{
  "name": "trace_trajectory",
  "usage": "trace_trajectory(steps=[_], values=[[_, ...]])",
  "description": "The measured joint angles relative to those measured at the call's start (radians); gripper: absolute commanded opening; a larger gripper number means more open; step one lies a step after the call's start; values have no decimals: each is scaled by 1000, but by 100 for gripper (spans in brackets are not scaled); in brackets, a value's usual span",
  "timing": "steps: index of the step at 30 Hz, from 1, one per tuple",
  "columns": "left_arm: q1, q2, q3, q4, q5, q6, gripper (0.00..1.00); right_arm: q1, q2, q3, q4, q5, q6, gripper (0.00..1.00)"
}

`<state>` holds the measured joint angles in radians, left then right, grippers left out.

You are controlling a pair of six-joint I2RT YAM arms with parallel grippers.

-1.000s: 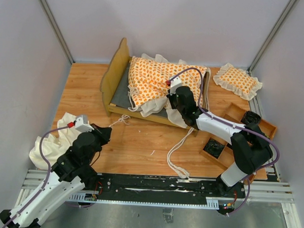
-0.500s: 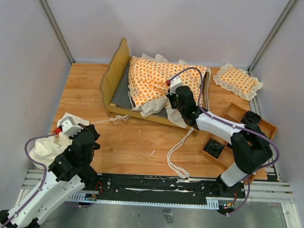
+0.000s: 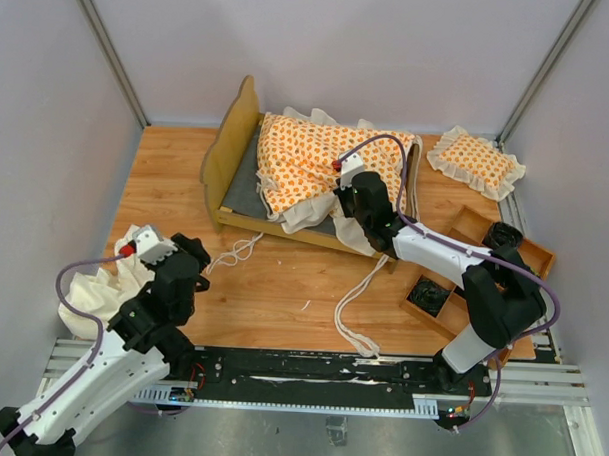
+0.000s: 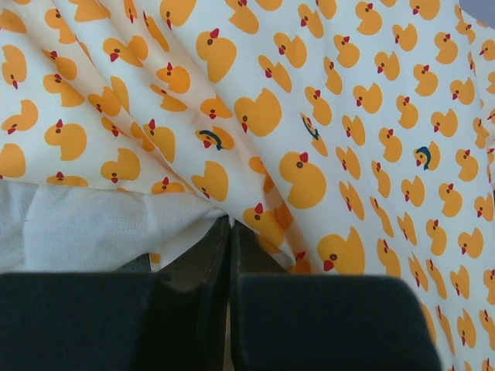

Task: Set up the pet bed
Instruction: Cross the ropes on the bed frame.

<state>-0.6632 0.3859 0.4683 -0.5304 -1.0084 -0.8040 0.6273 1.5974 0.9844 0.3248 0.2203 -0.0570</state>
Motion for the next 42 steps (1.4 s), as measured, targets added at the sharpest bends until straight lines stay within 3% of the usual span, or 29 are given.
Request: trace_trajectory(steps=[7,13,21,28,29,31,32,33,38,42], values=[[0,112,-140,312,270,179,60,0,-16,0,-1,-2,0,2],[5,317,-196,496,378,263,66,0,-54,-8,0,-4,0,2],[221,603,-218,674,510,175,60,0,-78,-27,4,-11,0,3],[244,729,-220,763,539,95,59,0,-81,-32,7,-10,0,12],[244,748,-220,764,541,82,56,0,-81,-32,7,-10,0,12],[246,772,-217,781,538,58,38,0,-81,-32,7,-10,2,13],[247,778,-217,785,534,42,17,0,-81,-32,7,-10,2,13],[248,782,-218,782,533,31,4,0,-82,-33,7,-10,3,13],[249,747,-219,705,528,-14,0,0,-111,-54,3,-10,5,24],[249,589,-219,581,503,-71,0,0,-166,-64,-17,-11,8,32]])
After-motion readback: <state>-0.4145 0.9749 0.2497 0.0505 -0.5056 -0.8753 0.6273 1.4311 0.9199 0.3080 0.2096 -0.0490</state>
